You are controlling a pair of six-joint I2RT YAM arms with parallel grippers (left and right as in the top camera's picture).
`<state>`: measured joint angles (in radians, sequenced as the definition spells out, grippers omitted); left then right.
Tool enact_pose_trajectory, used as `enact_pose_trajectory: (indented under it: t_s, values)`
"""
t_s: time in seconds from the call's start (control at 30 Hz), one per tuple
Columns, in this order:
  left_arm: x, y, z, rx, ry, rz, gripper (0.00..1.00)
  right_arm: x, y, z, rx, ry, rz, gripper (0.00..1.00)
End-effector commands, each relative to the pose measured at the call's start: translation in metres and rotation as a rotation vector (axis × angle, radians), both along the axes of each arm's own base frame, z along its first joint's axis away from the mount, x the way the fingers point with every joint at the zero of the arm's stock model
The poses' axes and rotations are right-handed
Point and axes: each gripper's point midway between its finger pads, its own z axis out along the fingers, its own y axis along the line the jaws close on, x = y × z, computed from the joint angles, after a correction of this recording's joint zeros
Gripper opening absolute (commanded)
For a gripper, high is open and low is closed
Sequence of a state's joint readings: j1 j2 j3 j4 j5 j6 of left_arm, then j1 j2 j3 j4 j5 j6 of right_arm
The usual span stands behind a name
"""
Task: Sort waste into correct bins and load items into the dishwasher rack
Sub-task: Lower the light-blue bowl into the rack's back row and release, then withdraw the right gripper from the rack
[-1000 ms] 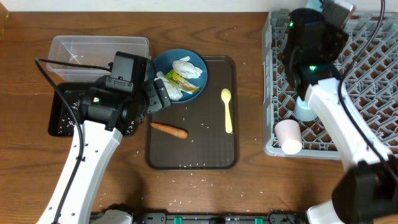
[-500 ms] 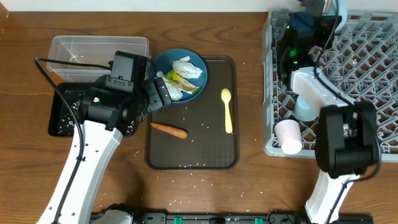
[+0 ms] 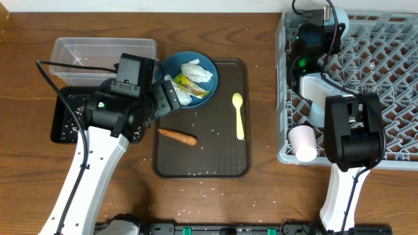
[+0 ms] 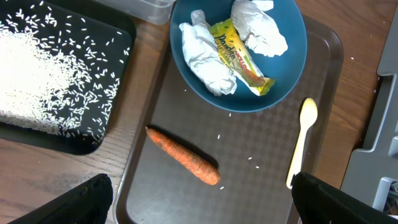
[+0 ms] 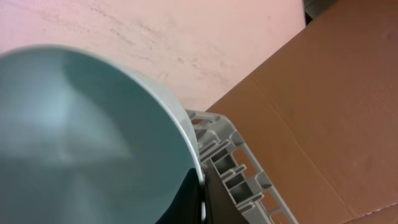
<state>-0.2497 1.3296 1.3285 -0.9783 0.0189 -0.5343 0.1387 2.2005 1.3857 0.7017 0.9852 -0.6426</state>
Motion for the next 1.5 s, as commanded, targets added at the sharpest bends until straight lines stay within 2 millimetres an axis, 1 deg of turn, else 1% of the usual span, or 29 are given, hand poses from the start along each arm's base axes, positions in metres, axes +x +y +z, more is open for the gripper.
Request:
enact_pose_trajectory:
  t_s: [0.0,0.07,0.13,0.27,0.3,0.33,0.43,0.47,0.53,0.6,0.63,0.67,0.7,0.73,0.77,0.8,0.9,1.07,1.13,1.2,1.23,1.3,1.37,1.43,1.47]
  values:
    - [0.001,0.003,-0.003,0.016,0.007,0.006,0.94,0.004,0.003,-0.009,-0.015,0.039,0.023,0.01]
    - [0.001,0.003,-0.003,0.016,0.007,0.006,0.94,0.004,0.010,-0.012,-0.022,0.061,0.031,0.01]
    - [0.001,0.003,-0.003,0.016,0.007,0.006,0.94,0.002,0.018,-0.020,-0.036,0.117,0.042,0.01]
    - [0.001,0.003,-0.003,0.016,0.007,0.006,0.94,-0.004,0.037,-0.047,-0.062,0.274,0.079,0.01]
    - [0.001,0.003,-0.003,0.016,0.007,0.006,0.94,-0.006,0.041,-0.051,-0.060,0.292,0.083,0.01]
    - [0.001,0.003,-0.003,0.016,0.007,0.006,0.94,-0.007,0.044,-0.053,-0.056,0.297,0.082,0.01]
    - [0.001,0.003,-0.003,0.016,0.008,0.006,0.94,-0.010,0.056,-0.052,-0.045,0.272,0.079,0.01]
    - [0.001,0.003,-0.003,0.016,0.008,0.006,0.94,-0.010,0.059,-0.051,-0.045,0.267,0.082,0.04]
    - [0.001,0.003,-0.003,0.016,0.008,0.006,0.94,-0.010,0.065,-0.049,-0.045,0.256,0.092,0.15]
    - [0.001,0.003,-0.003,0.016,0.008,0.006,0.94,-0.010,0.072,-0.048,-0.047,0.253,0.098,0.30]
    - [0.001,0.003,-0.003,0.016,0.008,0.006,0.94,-0.010,0.074,-0.048,-0.048,0.253,0.103,0.40]
    - [0.001,0.003,-0.003,0.016,0.008,0.006,0.94,-0.010,0.075,-0.048,-0.049,0.255,0.105,0.54]
    - [0.001,0.003,-0.003,0.016,0.008,0.005,0.94,-0.010,0.077,-0.048,-0.049,0.253,0.109,0.66]
    - [0.001,0.003,-0.003,0.016,0.008,0.005,0.94,-0.010,0.079,-0.044,-0.041,0.239,0.111,0.82]
    - [0.001,0.003,-0.003,0.016,0.008,0.005,0.94,-0.010,0.081,-0.042,-0.024,0.217,0.112,0.92]
    - [0.001,0.003,-0.003,0.020,0.007,-0.002,0.94,-0.011,0.084,-0.035,0.003,0.180,0.113,0.99]
    - [0.001,0.004,-0.004,0.031,0.006,-0.021,0.94,-0.010,0.097,-0.014,0.084,0.081,0.146,0.99]
    - [0.000,0.004,-0.004,0.031,0.010,-0.021,0.94,-0.009,0.131,0.033,0.221,-0.057,0.285,0.99]
    - [0.000,0.004,-0.005,0.032,0.013,-0.021,0.94,-0.012,0.143,0.048,0.274,-0.080,0.344,0.99]
    - [0.000,0.004,-0.005,0.032,0.014,-0.021,0.94,-0.016,0.157,0.059,0.332,-0.074,0.416,0.99]
    - [0.000,0.004,-0.005,0.032,0.014,-0.021,0.94,-0.020,0.168,0.063,0.380,-0.050,0.478,0.99]
    - [0.000,0.004,-0.005,0.033,0.013,-0.021,0.94,-0.029,0.189,0.064,0.466,0.008,0.579,0.99]
    - [0.000,0.004,-0.005,0.033,0.013,-0.021,0.94,-0.045,0.216,0.059,0.602,0.087,0.693,0.99]
    - [0.000,0.004,-0.005,0.033,0.014,-0.021,0.94,-0.063,0.247,0.051,0.787,0.170,0.803,0.99]
    - [0.000,0.004,-0.005,0.033,0.014,-0.021,0.94,-0.072,0.260,0.048,0.859,0.209,0.844,0.99]
